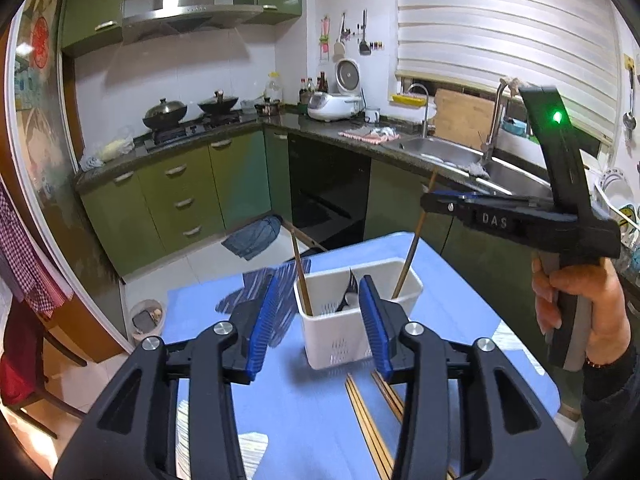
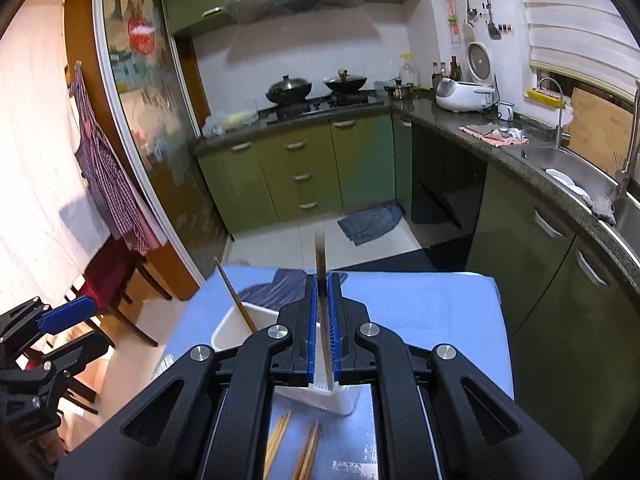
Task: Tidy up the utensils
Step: 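Open the right gripper to drop its chopstick into the caddy while the left returns to the chopsticks, then grasp another wooden chopstick with the left gripper while the right gripper moves toward the chopsticks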
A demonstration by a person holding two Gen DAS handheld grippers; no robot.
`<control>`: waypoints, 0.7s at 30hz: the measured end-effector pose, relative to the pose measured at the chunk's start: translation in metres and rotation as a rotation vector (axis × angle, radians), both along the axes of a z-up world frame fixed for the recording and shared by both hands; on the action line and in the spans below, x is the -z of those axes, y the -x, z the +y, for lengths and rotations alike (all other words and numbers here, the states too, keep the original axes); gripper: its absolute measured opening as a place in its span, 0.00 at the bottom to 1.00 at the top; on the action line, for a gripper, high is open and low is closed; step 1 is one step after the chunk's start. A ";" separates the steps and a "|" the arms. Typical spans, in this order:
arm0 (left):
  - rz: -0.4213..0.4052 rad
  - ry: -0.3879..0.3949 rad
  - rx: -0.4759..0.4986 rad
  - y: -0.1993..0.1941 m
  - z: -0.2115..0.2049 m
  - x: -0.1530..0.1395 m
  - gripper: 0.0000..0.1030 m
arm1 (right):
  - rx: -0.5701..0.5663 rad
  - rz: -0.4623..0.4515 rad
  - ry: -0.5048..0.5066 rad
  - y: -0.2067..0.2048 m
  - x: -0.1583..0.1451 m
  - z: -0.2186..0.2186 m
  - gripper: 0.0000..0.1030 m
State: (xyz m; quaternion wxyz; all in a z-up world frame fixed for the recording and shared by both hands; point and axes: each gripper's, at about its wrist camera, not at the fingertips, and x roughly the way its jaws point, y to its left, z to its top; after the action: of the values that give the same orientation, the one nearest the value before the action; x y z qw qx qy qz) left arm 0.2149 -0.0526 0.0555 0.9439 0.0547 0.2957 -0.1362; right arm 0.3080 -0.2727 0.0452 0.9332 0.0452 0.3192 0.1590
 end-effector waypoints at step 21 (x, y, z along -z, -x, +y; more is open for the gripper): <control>0.419 -0.018 -0.036 -0.017 -0.024 0.156 0.39 | 0.026 0.168 0.049 0.094 0.100 -0.053 0.20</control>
State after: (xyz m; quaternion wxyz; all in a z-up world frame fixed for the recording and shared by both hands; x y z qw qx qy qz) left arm 0.2315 -0.0771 -0.1008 0.8635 0.0283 0.4877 -0.1250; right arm 0.2137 -0.3257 -0.0553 0.9059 0.0396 0.3997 0.1344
